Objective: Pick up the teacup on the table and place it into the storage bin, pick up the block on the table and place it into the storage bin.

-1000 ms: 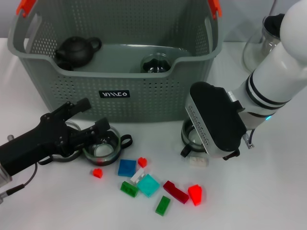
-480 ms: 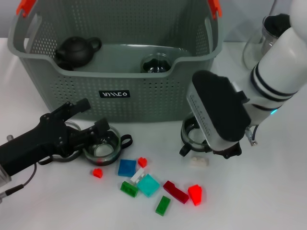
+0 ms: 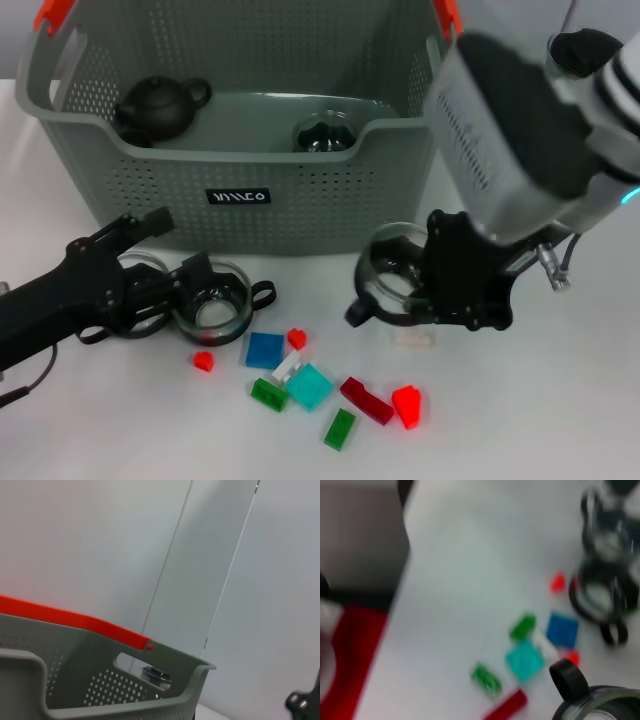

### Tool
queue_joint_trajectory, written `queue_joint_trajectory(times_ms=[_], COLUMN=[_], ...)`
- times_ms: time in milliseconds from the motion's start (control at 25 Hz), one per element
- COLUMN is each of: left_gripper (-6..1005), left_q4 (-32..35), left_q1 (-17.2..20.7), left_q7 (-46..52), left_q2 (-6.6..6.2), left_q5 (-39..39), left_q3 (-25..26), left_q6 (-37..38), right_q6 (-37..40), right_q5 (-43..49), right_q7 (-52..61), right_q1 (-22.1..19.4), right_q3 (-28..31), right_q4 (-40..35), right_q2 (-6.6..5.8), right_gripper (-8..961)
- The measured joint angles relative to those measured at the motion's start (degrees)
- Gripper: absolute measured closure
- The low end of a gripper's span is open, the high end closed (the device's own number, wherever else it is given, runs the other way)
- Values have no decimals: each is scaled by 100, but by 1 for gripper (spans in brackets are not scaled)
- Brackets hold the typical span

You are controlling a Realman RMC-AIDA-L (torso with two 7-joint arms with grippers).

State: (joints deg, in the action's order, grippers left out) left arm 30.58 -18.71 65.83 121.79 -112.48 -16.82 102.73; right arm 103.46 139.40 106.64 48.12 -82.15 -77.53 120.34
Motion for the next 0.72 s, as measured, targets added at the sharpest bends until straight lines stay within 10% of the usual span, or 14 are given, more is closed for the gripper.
queue_joint_trajectory(times_ms=[440, 720], left_gripper=[69, 67], left_q4=[264, 303], left_q1=[128, 92], left_q7=[-62, -62], left_q2=[-68, -76], left_q5=[-3, -10], left_q3=[-30, -60], left_q6=[37, 39], right_q6=[347, -907], right_q5=[-1496, -1698], right_q7=[454, 417], right_q1=[115, 324], right_q3=[1231, 1655], right_q4=[-641, -679], right_q2=[-18, -20], right_gripper=[897, 896])
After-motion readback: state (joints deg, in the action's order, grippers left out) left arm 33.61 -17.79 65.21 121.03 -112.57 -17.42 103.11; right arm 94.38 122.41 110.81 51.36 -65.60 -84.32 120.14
